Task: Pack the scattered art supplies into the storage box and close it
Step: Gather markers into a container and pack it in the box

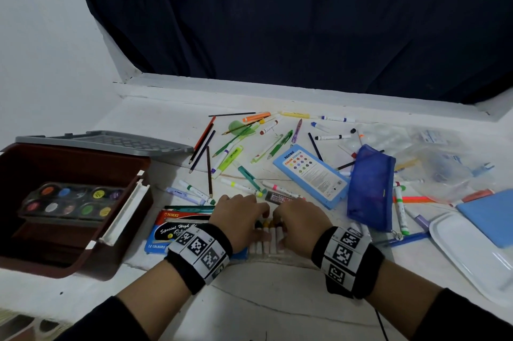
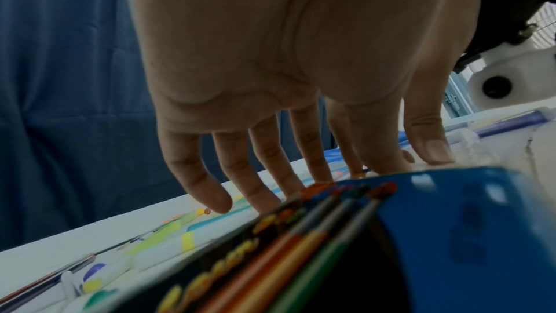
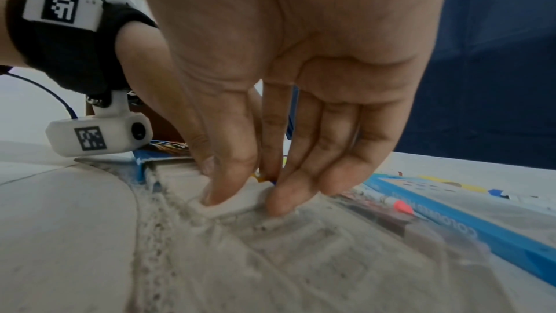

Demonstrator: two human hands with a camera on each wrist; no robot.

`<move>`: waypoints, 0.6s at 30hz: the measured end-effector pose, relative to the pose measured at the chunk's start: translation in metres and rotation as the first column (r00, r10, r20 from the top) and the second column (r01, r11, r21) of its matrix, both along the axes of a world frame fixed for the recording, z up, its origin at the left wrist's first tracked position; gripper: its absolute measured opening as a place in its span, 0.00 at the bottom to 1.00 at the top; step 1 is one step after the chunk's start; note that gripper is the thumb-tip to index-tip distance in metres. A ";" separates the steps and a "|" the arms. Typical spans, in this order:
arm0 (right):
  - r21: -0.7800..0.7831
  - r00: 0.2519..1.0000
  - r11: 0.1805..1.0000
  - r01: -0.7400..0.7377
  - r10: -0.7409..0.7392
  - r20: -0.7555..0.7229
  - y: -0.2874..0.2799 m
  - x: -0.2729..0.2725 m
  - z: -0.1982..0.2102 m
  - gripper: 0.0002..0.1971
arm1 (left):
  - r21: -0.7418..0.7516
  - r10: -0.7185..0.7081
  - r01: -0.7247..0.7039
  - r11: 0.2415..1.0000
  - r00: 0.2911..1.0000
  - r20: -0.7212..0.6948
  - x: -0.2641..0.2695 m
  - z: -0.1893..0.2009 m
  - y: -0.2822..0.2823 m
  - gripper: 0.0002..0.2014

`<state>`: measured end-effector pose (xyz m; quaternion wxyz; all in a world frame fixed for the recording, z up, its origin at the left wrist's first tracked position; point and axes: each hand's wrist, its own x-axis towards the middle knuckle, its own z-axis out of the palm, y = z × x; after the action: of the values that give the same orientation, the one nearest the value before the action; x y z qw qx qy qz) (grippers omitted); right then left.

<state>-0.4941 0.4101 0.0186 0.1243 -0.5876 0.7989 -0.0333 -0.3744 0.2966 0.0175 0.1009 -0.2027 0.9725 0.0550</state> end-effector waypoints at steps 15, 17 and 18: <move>-0.236 0.926 0.920 0.313 -0.239 0.293 0.006 -0.064 0.021 0.11 | 0.189 0.174 -0.101 0.977 0.887 -0.428 -0.022 0.032 -0.015 0.13; -0.337 0.915 0.866 0.368 -0.273 0.296 0.001 -0.078 0.025 0.06 | 0.203 0.197 -0.108 0.973 0.849 -0.490 -0.035 0.036 -0.022 0.10; -0.376 0.912 0.842 0.387 -0.289 0.292 -0.002 -0.087 0.028 0.05 | 0.193 0.198 -0.114 0.975 0.840 -0.506 -0.042 0.038 -0.027 0.09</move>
<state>-0.5810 0.4084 0.0467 0.0741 -0.4416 0.8443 -0.2943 -0.4164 0.2700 0.0555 -0.1560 -0.2506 0.9361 0.1912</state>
